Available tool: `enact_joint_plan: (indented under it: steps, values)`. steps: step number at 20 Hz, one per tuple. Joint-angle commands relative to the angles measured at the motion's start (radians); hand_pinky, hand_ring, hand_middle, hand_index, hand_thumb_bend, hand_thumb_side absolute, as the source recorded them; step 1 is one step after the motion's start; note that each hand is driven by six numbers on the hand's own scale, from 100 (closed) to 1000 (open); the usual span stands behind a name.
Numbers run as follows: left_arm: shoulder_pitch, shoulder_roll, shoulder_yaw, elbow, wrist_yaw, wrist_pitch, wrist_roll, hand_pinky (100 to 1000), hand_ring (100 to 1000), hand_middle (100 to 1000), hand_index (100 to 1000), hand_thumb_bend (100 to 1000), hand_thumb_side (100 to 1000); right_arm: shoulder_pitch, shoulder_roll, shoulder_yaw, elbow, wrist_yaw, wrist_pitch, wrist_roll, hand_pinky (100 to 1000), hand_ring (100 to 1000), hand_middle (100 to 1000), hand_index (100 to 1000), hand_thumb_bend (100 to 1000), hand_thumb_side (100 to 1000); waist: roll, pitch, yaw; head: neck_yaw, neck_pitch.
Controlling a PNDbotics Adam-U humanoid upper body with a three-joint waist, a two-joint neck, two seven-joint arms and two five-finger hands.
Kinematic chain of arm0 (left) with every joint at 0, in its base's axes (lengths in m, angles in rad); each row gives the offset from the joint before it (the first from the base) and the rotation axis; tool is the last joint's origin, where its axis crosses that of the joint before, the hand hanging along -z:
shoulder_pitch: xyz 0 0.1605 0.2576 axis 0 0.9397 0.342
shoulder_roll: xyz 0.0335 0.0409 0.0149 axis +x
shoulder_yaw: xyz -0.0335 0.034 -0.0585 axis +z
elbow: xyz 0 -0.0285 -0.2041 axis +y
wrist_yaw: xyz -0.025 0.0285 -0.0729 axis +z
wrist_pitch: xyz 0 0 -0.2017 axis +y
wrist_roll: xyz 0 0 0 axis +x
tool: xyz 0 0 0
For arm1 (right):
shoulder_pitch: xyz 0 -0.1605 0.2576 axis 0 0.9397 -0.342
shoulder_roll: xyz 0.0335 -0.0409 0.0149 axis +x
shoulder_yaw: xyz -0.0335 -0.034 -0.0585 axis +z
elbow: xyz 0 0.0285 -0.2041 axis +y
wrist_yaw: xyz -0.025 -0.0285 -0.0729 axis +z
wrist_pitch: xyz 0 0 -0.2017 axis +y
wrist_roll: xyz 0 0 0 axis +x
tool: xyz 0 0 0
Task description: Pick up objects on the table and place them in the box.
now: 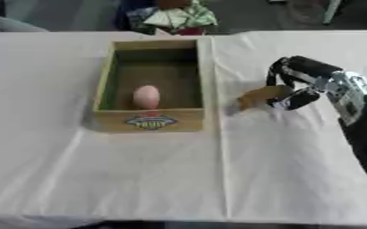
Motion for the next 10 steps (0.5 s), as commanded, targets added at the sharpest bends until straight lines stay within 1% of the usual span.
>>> enact_joint_plan:
  steps: [1, 6, 10]
  values:
    - [-0.004, 0.011, 0.009, -0.009, -0.003, 0.0, -0.001, 535, 581, 563, 782, 191, 841, -0.022, -0.023, -0.01, -0.039, -0.042, -0.006, 0.013, 289, 223, 409, 520, 288, 143, -0.002, -0.016, -0.002, 0.001, 0.005]
    - [0.0, 0.012, 0.01, -0.007, -0.004, 0.001, 0.0, 533, 580, 562, 781, 183, 844, -0.044, -0.026, -0.007, -0.096, -0.126, -0.008, 0.043, 276, 213, 402, 509, 277, 134, -0.002, -0.02, -0.004, 0.002, 0.005]
    - [0.003, 0.013, 0.01, -0.007, -0.004, 0.0, -0.002, 533, 580, 562, 781, 177, 845, -0.069, -0.024, -0.003, -0.133, -0.198, 0.004, 0.076, 270, 207, 398, 504, 272, 129, -0.003, -0.024, -0.003, 0.001, 0.005]
